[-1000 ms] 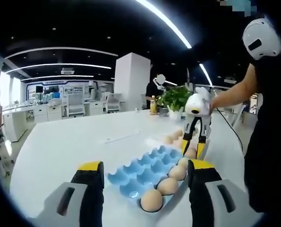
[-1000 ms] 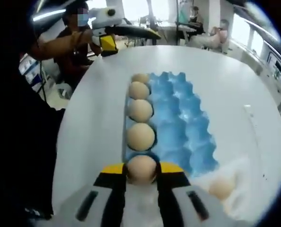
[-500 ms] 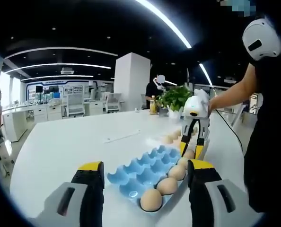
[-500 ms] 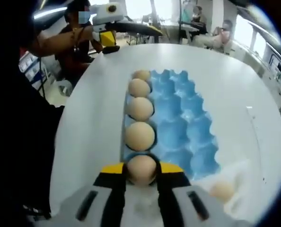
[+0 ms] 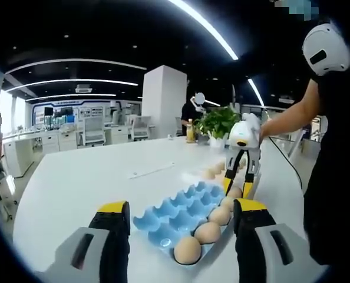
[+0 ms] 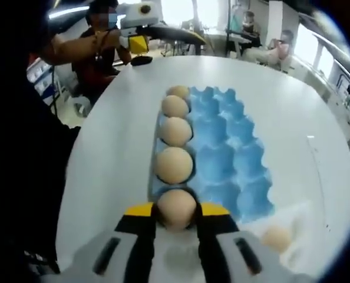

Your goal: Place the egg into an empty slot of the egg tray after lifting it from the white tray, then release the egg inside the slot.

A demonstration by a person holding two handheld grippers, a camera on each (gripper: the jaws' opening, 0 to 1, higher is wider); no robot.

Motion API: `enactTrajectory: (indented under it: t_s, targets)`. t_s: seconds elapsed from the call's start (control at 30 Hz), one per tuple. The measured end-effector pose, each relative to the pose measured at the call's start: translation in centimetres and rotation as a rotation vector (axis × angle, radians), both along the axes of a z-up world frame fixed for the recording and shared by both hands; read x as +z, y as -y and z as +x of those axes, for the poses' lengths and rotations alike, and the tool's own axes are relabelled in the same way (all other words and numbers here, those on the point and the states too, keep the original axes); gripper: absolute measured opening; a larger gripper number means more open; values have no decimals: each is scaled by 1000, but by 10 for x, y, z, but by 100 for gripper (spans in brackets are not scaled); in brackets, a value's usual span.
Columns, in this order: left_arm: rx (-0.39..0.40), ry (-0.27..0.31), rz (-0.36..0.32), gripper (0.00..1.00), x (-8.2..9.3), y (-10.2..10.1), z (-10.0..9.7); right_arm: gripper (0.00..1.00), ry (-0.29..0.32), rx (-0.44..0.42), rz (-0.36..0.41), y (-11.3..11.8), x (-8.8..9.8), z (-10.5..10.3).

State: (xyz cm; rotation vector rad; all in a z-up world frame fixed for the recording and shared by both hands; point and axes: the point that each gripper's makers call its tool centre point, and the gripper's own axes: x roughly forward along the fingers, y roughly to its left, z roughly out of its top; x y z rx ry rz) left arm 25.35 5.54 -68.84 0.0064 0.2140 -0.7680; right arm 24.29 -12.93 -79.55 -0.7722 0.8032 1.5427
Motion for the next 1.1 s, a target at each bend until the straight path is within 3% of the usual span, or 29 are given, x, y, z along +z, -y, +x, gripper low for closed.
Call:
enactTrajectory:
  t_s: [0.43, 0.6, 0.67, 0.77, 0.83, 1.1]
  targets:
    - [-18, -2, 14, 72, 1, 6, 2, 31, 27, -26, 54, 3, 2, 2]
    - [-19, 2, 12, 72, 4, 7, 2, 32, 16, -56, 54, 15, 7, 4]
    - [-22, 1, 13, 72, 4, 8, 3, 32, 49, -51, 46, 21, 8, 7]
    - [-27, 0, 14, 72, 4, 10, 2, 31, 24, -81, 52, 26, 11, 8]
    - [-29, 2, 15, 72, 4, 11, 3, 31, 48, -77, 39, 33, 10, 9]
    - [-32, 5, 14, 72, 6, 14, 4, 30, 25, -116, 9, 54, 13, 8]
